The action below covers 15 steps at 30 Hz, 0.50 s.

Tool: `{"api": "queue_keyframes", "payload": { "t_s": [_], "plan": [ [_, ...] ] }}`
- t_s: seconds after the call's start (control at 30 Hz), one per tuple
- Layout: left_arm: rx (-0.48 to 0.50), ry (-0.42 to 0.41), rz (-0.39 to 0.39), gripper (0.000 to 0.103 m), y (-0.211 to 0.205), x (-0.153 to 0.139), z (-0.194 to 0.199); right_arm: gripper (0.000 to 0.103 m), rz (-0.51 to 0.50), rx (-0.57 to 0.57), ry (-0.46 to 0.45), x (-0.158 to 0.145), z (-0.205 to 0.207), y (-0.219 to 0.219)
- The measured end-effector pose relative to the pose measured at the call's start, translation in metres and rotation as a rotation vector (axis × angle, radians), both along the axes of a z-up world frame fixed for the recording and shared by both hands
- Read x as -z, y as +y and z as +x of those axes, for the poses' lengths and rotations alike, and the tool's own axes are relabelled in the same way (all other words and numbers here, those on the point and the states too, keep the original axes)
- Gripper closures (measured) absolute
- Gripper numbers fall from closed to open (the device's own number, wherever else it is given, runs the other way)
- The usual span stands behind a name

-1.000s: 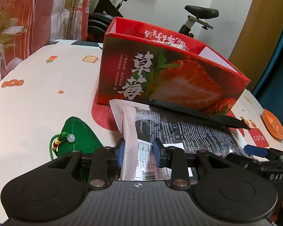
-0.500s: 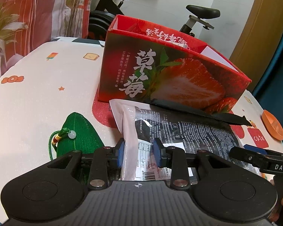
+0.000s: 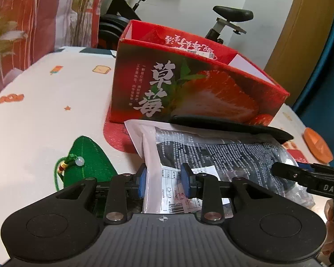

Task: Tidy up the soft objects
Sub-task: 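Close both grippers on the edge of the clear black-printed packet, then lift the packet with both grippers and carry it over the red box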

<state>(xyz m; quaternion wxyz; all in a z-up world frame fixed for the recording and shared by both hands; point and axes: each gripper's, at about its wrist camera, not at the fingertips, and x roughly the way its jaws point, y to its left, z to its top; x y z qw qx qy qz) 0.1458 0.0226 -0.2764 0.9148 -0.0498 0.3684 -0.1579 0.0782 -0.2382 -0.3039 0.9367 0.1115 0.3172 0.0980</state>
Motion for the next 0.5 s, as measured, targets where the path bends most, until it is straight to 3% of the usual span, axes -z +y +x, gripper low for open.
{"api": "queue_keyframes", "payload": {
  "t_s": [0.17,0.33,0.5],
  "plan": [
    [0.012,0.028,-0.064,0.070,0.005,0.001,0.001,0.067,-0.071,-0.017,-0.023,-0.010,-0.004,0.000],
    [0.004,0.052,-0.151,0.070,0.013,-0.001,0.002,0.075,-0.071,-0.020,-0.051,-0.024,-0.007,-0.007],
    [0.012,-0.012,-0.174,0.070,0.016,-0.017,-0.003,0.078,-0.050,-0.030,-0.123,-0.048,-0.012,-0.012]
  ]
}}
